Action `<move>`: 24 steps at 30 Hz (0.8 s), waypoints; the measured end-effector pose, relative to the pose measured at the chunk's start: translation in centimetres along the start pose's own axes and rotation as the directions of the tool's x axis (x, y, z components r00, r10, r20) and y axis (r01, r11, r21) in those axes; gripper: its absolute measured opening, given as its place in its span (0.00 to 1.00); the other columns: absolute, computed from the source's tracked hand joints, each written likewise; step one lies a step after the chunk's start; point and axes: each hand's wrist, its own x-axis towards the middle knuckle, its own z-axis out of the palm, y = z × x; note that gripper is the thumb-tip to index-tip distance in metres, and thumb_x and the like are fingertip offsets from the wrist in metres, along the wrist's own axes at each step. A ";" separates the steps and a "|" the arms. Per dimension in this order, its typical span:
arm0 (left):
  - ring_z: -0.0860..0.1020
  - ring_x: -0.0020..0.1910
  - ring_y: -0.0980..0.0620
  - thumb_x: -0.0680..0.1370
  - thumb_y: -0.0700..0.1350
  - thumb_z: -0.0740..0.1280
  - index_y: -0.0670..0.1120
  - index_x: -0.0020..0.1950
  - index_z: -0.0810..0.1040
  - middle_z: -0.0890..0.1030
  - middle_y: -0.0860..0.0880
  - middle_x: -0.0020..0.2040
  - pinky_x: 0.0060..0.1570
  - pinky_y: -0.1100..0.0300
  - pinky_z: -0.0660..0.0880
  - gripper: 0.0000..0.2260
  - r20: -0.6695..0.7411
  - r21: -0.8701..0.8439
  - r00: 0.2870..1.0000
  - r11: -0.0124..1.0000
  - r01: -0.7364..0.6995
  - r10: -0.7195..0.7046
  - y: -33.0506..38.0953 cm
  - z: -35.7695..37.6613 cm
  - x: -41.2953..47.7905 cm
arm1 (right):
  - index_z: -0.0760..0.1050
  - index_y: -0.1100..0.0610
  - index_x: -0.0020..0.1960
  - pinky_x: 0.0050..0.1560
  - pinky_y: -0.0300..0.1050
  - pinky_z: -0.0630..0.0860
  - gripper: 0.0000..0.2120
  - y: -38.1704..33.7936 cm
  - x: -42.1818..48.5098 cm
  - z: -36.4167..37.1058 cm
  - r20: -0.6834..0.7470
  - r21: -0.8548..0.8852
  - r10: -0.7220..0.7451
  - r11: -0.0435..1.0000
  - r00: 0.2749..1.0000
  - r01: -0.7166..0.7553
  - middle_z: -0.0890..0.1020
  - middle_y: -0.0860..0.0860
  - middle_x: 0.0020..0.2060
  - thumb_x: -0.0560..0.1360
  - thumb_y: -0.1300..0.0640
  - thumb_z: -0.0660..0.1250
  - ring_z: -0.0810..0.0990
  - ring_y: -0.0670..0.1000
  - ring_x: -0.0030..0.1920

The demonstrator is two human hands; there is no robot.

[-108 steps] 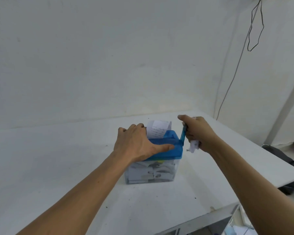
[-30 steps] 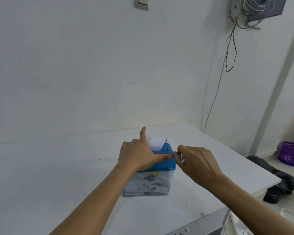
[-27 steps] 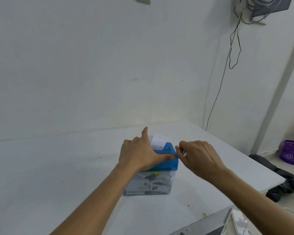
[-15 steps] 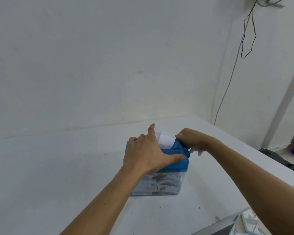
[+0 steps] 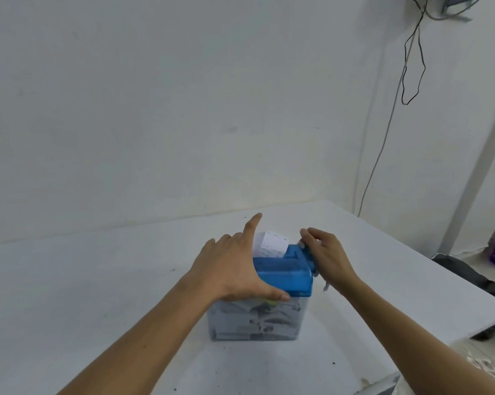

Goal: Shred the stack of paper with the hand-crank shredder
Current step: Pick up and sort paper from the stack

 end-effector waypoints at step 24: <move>0.74 0.66 0.50 0.56 0.81 0.70 0.58 0.81 0.38 0.71 0.54 0.75 0.65 0.47 0.73 0.65 -0.035 0.028 0.999 0.999 0.017 -0.016 -0.6 1.4 0.6 | 0.78 0.54 0.50 0.48 0.45 0.82 0.12 0.3 -5.5 -1.0 0.478 -0.589 0.157 0.787 0.864 0.183 0.83 0.47 0.42 0.79 0.46 0.63 0.82 0.50 0.42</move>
